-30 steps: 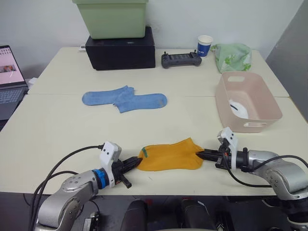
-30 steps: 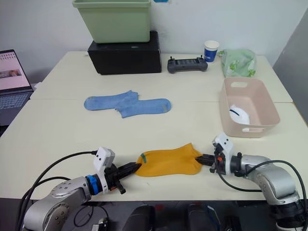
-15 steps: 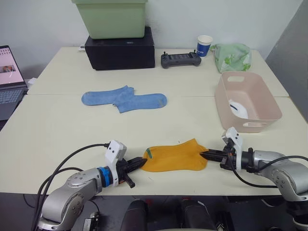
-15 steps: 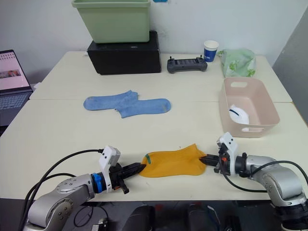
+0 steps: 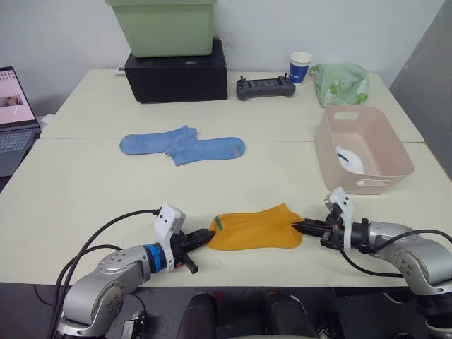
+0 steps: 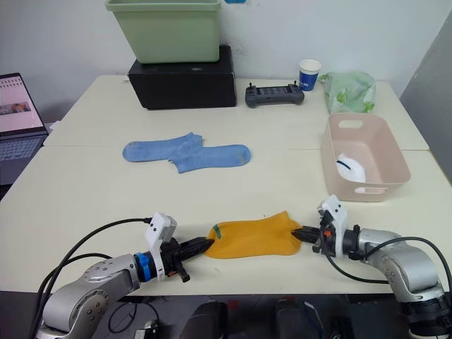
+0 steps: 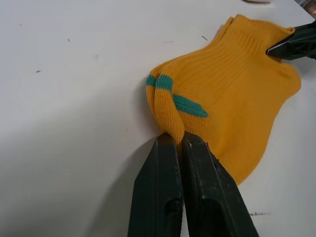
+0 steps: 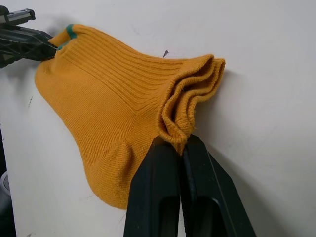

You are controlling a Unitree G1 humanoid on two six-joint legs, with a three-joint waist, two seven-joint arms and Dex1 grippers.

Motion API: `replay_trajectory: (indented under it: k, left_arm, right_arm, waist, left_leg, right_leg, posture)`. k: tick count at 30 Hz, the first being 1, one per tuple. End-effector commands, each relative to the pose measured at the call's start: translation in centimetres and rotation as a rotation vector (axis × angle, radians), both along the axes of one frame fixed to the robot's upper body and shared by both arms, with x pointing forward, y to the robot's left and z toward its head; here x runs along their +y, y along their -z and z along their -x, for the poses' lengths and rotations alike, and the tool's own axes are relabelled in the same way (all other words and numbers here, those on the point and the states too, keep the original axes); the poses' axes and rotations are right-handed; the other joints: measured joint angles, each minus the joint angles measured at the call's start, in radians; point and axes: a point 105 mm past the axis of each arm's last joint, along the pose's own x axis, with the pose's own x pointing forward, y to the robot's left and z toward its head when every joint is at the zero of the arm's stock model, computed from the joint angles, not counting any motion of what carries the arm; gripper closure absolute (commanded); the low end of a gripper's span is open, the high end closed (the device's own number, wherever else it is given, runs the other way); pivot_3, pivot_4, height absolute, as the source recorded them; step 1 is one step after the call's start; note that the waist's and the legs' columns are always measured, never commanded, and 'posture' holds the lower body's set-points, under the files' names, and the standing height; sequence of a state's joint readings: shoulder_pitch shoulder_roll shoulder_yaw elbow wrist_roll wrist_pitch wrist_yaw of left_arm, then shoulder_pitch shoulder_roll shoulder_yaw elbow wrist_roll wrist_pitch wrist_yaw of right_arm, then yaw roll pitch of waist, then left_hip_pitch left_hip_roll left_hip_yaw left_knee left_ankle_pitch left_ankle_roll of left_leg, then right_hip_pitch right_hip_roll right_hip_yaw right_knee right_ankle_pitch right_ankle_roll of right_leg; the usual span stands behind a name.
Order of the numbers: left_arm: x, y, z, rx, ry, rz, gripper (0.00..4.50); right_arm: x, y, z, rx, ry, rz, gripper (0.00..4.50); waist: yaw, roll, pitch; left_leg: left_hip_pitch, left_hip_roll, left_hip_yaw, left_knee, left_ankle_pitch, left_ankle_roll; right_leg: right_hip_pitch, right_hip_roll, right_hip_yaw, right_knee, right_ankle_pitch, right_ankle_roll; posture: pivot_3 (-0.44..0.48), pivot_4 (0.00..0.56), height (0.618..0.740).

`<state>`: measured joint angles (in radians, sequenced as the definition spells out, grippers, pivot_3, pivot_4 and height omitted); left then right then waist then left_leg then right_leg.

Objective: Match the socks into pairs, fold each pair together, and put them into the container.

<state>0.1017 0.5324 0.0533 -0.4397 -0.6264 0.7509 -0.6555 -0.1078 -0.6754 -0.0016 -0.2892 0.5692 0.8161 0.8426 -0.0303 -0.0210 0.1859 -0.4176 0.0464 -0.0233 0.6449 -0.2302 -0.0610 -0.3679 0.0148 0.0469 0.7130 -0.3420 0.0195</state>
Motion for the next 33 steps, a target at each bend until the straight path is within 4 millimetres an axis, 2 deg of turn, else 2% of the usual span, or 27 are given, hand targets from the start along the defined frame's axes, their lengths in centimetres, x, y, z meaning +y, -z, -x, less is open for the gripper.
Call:
replay_trajectory:
  k: [1, 5, 18, 19, 21, 23, 25, 27, 29, 31, 32, 33]
  left_arm:
    - [0.2, -1.3, -0.4, -0.053, -0.021, 0.017, 4.46]
    - [0.2, -1.2, -0.6, -0.053, -0.026, 0.009, 4.46]
    - [0.3, -0.5, -0.6, -0.043, -0.011, -0.025, 4.46]
    - [0.4, -0.4, -0.6, -0.045, -0.015, -0.029, 4.24]
    - [0.7, -0.5, -0.7, -0.052, -0.028, -0.034, 3.73]
    - [1.9, -0.9, -0.7, -0.068, -0.058, -0.048, 3.11]
    - [3.3, -1.5, -0.7, -0.103, -0.087, -0.068, 2.45]
    - [3.8, -2.7, -0.6, -0.164, -0.067, -0.083, 1.85]
    - [3.6, -3.8, -0.5, -0.237, -0.012, -0.109, 1.85]
    - [2.3, -4.5, -0.7, -0.324, 0.075, -0.144, 1.85]
    - [1.4, -4.8, -0.9, -0.364, 0.117, -0.153, 2.04]
    - [0.6, -5.0, -1.2, -0.392, 0.149, -0.147, 2.28]
  right_arm:
    - [-0.2, -0.5, -0.2, -0.037, -0.008, 0.007, 4.50]
    - [-0.5, 0.1, -0.2, -0.030, -0.008, 0.025, 4.50]
    - [-0.3, 0.1, -0.7, -0.058, 0.002, 0.028, 4.50]
    - [-0.4, 0.0, -0.7, -0.060, 0.001, 0.029, 4.50]
    - [-0.7, -0.2, -0.8, -0.067, 0.015, 0.028, 3.95]
    - [-1.7, -0.8, -1.1, -0.095, 0.049, 0.041, 3.37]
    - [-2.5, -1.8, -1.3, -0.143, 0.065, 0.054, 2.69]
    - [-2.6, -3.0, -1.3, -0.198, 0.048, 0.055, 2.02]
    - [-2.2, -4.2, -1.2, -0.258, 0.009, 0.057, 2.02]
    - [-0.5, -5.2, -1.0, -0.317, -0.056, 0.029, 2.02]
    - [0.6, -5.4, -0.8, -0.352, -0.097, 0.024, 1.98]
    - [1.6, -5.4, -0.6, -0.372, -0.131, 0.023, 2.19]
  waist:
    - [0.000, 0.000, 0.000]
    - [0.000, 0.000, 0.000]
    - [0.000, 0.000, 0.000]
    - [0.000, 0.000, 0.000]
    - [0.000, 0.000, 0.000]
    - [-0.001, 0.000, 0.000]
    - [-0.001, 0.000, 0.000]
    - [0.000, 0.000, 0.000]
    - [0.000, 0.000, 0.000]
    - [0.000, 0.000, 0.000]
    - [0.000, 0.000, 0.000]
    - [0.000, 0.000, 0.000]
  left_leg:
    - [0.000, 0.000, 0.000, 0.000, 0.000, 0.000]
    - [0.000, 0.000, 0.000, 0.000, 0.000, 0.000]
    - [0.000, 0.000, 0.000, 0.000, 0.000, 0.000]
    - [0.000, 0.000, 0.000, 0.000, 0.000, 0.000]
    - [0.000, 0.000, 0.000, 0.000, 0.000, 0.000]
    - [0.000, 0.000, 0.000, 0.000, 0.000, 0.000]
    - [0.000, 0.000, 0.000, 0.000, 0.000, 0.000]
    - [0.000, 0.000, 0.000, 0.000, 0.000, 0.000]
    - [0.000, 0.000, 0.000, 0.000, 0.000, 0.000]
    - [0.000, 0.000, 0.000, 0.000, 0.000, 0.000]
    - [0.000, 0.000, 0.000, 0.000, 0.000, 0.000]
    - [0.000, -0.001, 0.000, 0.000, 0.000, 0.000]
  right_leg:
    - [0.000, 0.000, 0.000, 0.000, 0.000, 0.000]
    - [0.000, 0.000, 0.000, 0.000, 0.000, 0.000]
    - [0.000, 0.000, 0.000, 0.000, 0.000, 0.000]
    - [0.000, 0.000, 0.000, 0.000, 0.000, 0.000]
    - [0.000, 0.000, 0.000, 0.000, 0.000, 0.000]
    - [0.000, 0.000, 0.000, 0.000, 0.000, 0.000]
    - [0.000, 0.000, 0.000, 0.000, 0.000, 0.000]
    - [0.000, 0.000, 0.000, 0.000, 0.000, 0.000]
    - [0.000, 0.000, 0.000, 0.000, 0.000, 0.000]
    - [0.000, 0.000, 0.000, 0.000, 0.000, 0.000]
    - [0.000, 0.000, 0.000, 0.000, 0.000, 0.000]
    - [0.000, 0.000, 0.000, 0.000, 0.000, 0.001]
  posture:
    - [0.000, 0.150, 0.740]
    - [0.000, 0.150, 0.740]
    - [0.000, 0.150, 0.740]
    - [0.000, 0.150, 0.740]
    - [0.000, 0.150, 0.740]
    - [0.000, 0.150, 0.740]
    - [0.000, 0.150, 0.740]
    - [0.000, 0.150, 0.740]
    - [0.000, 0.150, 0.740]
    - [0.000, 0.150, 0.740]
    - [0.000, 0.150, 0.740]
    - [0.000, 0.150, 0.740]
